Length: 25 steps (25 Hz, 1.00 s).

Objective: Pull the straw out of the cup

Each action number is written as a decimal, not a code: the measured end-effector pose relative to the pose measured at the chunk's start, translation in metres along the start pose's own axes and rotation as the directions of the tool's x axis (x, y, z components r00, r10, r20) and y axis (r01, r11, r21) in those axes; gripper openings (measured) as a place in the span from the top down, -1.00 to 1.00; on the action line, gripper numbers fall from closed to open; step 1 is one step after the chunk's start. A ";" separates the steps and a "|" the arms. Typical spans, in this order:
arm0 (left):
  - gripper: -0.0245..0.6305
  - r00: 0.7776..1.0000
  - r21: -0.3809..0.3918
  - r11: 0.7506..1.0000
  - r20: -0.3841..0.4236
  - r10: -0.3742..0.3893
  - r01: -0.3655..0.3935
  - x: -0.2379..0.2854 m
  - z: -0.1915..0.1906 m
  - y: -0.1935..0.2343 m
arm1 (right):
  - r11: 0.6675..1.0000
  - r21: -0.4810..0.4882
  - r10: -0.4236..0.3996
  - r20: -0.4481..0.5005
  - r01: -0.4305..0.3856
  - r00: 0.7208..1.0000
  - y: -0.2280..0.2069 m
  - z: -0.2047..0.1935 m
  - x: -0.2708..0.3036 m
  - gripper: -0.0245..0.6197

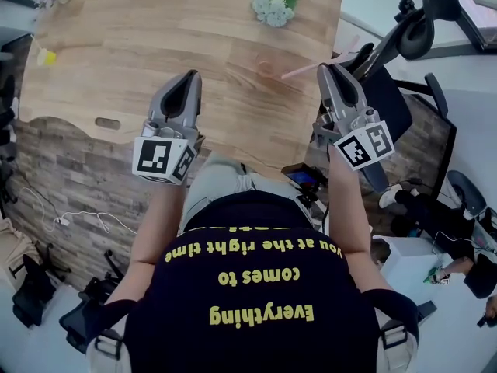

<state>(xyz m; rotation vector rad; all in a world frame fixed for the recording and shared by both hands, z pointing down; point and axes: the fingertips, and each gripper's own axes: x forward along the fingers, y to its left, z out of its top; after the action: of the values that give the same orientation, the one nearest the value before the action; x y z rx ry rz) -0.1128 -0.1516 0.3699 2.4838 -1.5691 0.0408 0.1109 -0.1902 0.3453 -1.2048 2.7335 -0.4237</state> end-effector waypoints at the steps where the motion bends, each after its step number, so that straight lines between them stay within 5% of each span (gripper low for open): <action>1: 0.93 1.000 0.003 1.000 0.000 -0.007 0.007 0.000 0.000 -0.001 | 1.000 0.001 -0.005 -0.002 0.005 1.000 0.000 -0.001 -0.002 0.80; 25: 0.93 0.994 0.007 0.996 -0.058 -0.093 0.093 0.035 -0.020 -0.024 | 0.994 0.058 -0.086 -0.053 0.089 0.995 -0.022 -0.031 -0.031 0.80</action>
<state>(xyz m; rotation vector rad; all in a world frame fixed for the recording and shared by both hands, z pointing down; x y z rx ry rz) -0.0746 -0.1688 0.3905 2.5364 -1.4325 0.1048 0.1403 -0.1755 0.3816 -1.3197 2.6957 -0.5500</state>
